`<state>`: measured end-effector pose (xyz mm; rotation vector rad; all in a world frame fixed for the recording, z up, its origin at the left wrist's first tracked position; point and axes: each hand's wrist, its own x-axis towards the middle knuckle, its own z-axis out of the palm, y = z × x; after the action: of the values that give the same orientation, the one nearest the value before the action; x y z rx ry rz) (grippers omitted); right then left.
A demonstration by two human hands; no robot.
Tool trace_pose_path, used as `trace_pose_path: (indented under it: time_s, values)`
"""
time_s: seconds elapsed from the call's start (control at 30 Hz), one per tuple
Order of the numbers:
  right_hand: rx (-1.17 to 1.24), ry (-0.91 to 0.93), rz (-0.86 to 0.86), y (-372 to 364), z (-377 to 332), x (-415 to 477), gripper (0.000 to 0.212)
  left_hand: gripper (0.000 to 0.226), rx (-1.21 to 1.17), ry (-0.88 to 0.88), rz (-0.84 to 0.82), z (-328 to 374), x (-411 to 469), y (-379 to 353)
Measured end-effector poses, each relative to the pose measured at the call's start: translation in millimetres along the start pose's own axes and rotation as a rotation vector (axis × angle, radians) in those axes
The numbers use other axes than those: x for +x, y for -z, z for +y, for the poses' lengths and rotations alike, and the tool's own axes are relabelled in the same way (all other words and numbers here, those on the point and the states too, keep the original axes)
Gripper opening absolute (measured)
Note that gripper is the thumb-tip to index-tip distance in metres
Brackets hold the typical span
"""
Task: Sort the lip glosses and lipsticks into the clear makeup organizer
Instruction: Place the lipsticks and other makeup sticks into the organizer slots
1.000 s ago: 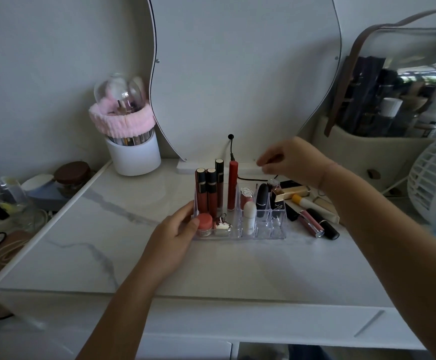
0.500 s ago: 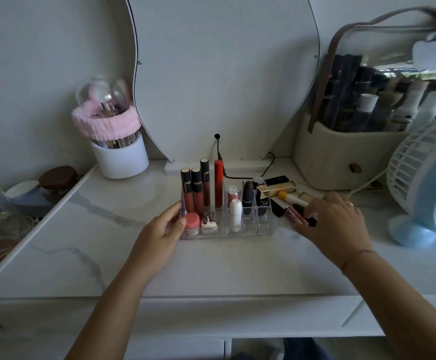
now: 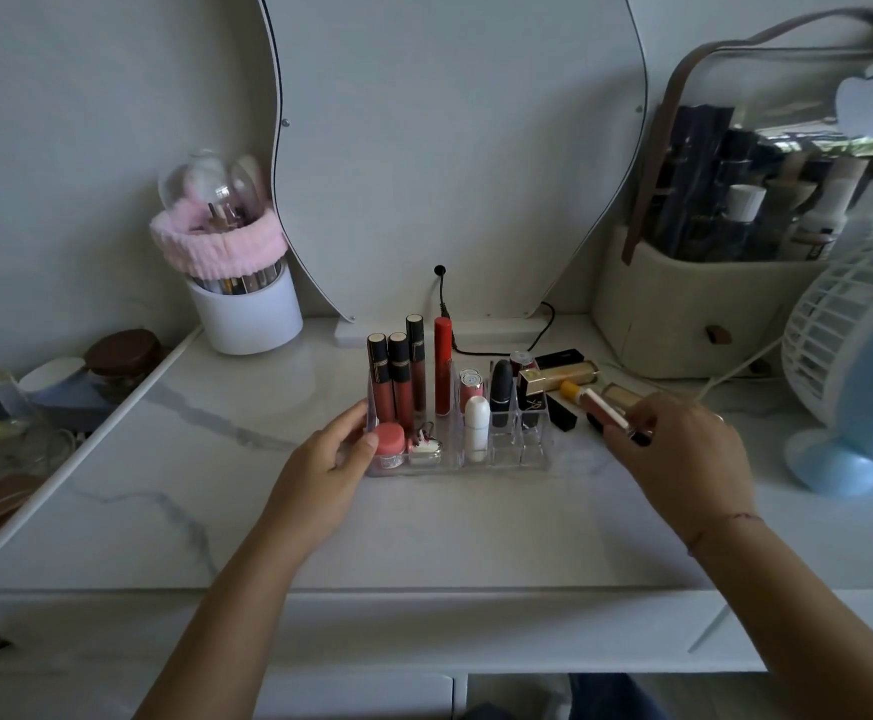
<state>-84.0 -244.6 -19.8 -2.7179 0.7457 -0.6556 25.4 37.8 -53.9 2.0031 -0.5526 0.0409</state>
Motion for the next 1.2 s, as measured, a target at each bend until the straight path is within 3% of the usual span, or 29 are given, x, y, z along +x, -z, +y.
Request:
trace_pose_path:
  time_s: [0.17,0.3,0.4,0.67,1.2]
  values:
    - [0.54,0.056,0.042,20.6,-11.3,11.7,0.02,0.049,-0.007,0.001,-0.003,0.2,-0.9,-0.1]
    - [0.645,0.217,-0.01,36.6,-36.0,32.3,0.021,0.052,0.001,0.001,0.005,0.1,-0.2,-0.3]
    - [0.593,0.313,-0.055,40.8,-60.5,53.7,0.02,0.053,0.007,-0.001,-0.004,-0.4,0.4,0.7]
    - [0.188,0.468,-0.247,30.6,-105.5,87.9,0.025,0.055,0.016,-0.028,-0.008,3.5,-0.7,2.8]
    - [-0.044,0.621,-0.275,28.1,-127.6,91.2,0.023,0.053,0.01,-0.03,-0.007,4.3,-1.2,3.9]
